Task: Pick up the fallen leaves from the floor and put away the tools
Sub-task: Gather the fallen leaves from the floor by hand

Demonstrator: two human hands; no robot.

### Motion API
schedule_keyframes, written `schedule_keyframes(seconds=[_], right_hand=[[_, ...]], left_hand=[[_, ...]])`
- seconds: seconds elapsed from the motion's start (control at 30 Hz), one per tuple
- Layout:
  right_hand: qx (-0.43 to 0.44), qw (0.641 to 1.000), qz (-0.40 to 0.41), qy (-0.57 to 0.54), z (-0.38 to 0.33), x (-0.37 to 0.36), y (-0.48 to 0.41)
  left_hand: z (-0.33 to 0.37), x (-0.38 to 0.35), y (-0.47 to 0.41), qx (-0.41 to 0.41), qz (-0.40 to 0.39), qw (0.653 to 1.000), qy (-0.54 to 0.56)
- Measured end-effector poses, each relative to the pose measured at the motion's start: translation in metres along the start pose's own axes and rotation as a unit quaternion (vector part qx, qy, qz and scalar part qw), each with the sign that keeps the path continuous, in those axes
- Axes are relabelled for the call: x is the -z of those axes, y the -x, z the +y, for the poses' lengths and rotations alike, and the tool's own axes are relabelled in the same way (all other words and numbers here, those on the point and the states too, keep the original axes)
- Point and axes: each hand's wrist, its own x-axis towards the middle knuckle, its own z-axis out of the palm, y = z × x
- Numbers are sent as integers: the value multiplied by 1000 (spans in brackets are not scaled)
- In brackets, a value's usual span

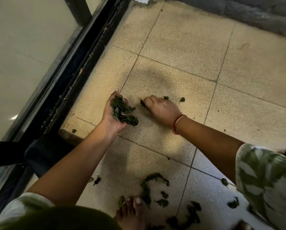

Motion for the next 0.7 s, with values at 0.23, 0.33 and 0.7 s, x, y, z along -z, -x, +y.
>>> schedule_keyframes(seconds=[0.23,0.33,0.7], right_hand=[[-319,876,212,-291,26,33,27],[-344,860,218,-306,34,37,45],[-278,959,44,-40,40,24,49]], left_hand=[[-2,5,-1,2,9,1000,9],[-5,4,-2,5,5,1000,-2],[-5,1,-1,10,9,1000,-9]])
